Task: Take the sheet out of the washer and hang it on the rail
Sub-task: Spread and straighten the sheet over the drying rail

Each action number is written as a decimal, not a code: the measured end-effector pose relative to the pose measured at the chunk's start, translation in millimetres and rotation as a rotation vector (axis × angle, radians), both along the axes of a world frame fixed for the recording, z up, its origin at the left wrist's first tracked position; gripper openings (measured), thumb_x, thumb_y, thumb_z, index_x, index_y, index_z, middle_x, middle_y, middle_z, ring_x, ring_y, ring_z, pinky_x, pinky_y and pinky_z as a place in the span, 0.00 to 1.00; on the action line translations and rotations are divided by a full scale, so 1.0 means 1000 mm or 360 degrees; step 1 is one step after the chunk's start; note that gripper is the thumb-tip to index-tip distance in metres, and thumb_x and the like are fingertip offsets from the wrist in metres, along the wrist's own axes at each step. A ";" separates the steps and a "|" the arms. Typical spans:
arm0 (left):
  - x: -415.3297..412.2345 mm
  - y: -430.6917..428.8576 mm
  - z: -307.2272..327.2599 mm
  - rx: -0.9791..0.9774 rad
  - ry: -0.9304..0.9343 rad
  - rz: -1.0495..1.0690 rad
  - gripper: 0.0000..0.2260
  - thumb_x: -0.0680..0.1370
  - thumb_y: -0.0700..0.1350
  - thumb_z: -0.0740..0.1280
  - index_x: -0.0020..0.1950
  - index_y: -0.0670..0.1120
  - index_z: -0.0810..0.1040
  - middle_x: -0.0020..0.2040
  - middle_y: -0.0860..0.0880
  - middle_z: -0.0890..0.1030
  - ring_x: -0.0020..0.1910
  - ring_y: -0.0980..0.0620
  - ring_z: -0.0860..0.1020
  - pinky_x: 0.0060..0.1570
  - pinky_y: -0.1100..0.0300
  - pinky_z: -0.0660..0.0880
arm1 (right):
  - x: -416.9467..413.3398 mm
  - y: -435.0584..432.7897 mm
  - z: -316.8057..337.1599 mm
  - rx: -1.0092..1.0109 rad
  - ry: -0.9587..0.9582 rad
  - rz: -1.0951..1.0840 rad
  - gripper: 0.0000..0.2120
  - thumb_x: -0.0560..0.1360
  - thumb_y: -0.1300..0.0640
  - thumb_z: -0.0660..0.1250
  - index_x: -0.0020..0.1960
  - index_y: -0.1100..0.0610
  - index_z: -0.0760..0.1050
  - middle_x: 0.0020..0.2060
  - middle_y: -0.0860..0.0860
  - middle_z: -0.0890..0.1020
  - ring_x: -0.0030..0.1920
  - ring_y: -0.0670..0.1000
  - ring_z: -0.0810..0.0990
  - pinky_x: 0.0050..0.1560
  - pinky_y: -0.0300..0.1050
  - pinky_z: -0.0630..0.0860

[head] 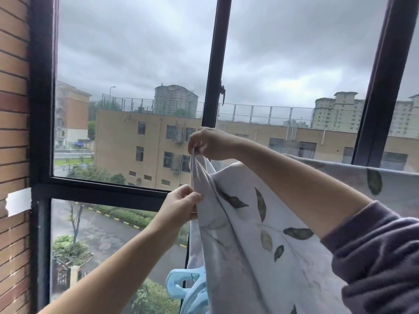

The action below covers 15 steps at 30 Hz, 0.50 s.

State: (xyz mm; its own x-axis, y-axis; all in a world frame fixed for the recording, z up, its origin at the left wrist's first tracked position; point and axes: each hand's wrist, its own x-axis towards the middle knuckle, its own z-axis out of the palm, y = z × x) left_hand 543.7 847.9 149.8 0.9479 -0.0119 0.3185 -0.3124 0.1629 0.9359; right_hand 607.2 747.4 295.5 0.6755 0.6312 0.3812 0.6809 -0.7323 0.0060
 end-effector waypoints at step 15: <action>0.022 0.081 0.067 -0.0513 -0.0218 -0.0194 0.15 0.81 0.42 0.56 0.63 0.42 0.77 0.56 0.43 0.82 0.50 0.50 0.82 0.48 0.61 0.79 | 0.044 0.040 0.026 0.0350 0.0326 0.0097 0.10 0.77 0.63 0.64 0.42 0.51 0.77 0.36 0.43 0.78 0.37 0.43 0.75 0.36 0.34 0.70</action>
